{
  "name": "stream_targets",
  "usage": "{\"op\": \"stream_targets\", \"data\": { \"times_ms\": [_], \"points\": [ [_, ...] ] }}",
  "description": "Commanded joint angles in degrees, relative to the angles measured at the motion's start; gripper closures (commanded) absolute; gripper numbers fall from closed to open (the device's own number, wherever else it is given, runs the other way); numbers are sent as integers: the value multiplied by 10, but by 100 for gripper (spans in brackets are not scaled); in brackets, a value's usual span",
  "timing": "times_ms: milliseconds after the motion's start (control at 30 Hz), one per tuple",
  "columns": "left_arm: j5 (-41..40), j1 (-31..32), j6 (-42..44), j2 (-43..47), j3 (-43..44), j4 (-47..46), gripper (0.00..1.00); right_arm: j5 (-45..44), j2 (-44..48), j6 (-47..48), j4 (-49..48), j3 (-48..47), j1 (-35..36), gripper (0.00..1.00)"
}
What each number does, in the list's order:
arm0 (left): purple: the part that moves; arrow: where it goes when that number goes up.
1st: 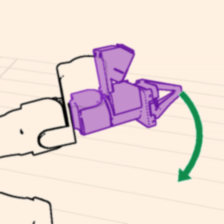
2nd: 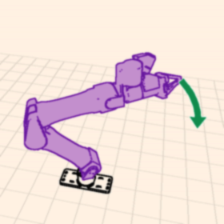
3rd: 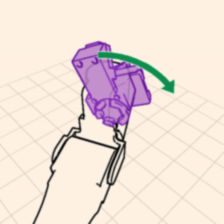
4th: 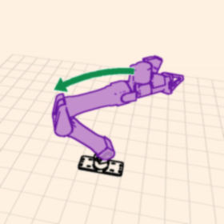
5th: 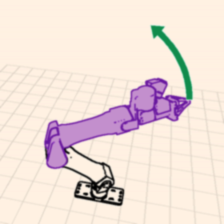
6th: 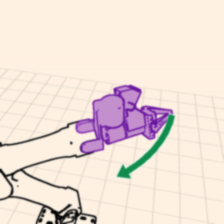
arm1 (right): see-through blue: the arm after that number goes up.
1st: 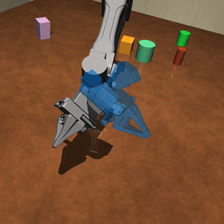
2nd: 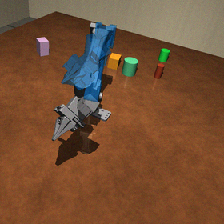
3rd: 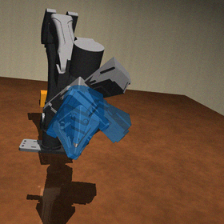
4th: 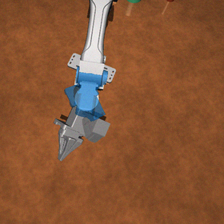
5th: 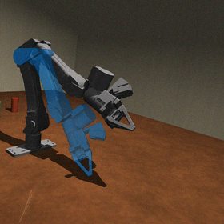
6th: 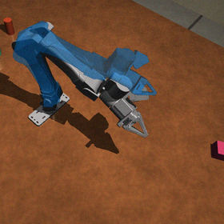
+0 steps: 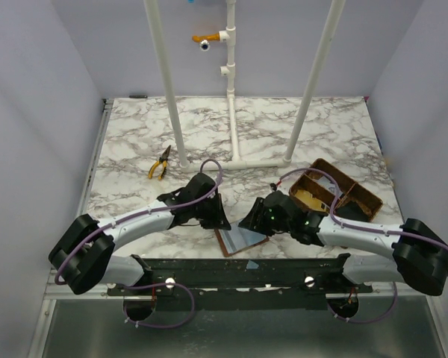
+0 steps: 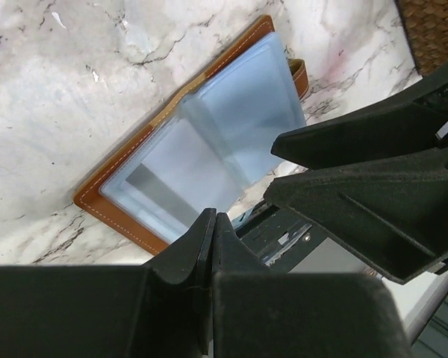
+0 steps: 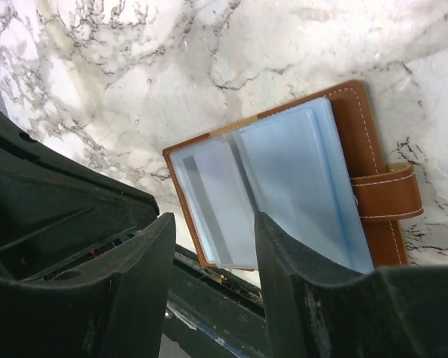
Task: Take the credit cards out of the card holder
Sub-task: Remove the credit card from the card holder.
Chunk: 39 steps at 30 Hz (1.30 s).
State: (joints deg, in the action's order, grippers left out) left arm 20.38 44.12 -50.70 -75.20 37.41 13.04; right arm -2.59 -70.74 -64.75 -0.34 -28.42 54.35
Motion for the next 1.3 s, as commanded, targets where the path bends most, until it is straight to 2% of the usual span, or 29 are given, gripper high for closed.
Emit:
{"op": "stream_targets", "data": {
  "times_ms": [0, 200, 400, 500, 1267],
  "points": [
    [-37, 4, -14, 4, 13, 45, 100, -44, 0, 51, 85, -43, 4, 50],
    [-78, -12, -34, 27, -32, 58, 100, -177, -86, 98, 199, -150, 106, 51],
    [-67, -21, -30, 22, -56, 34, 100, -281, -212, 111, 300, -264, 179, 41],
    [-64, -22, -31, 7, -60, 23, 100, -319, -264, 110, 348, -310, 201, 39],
    [-32, -44, -33, -62, -77, -28, 100, -325, -303, 103, 343, -317, 231, 35]
  ]
}}
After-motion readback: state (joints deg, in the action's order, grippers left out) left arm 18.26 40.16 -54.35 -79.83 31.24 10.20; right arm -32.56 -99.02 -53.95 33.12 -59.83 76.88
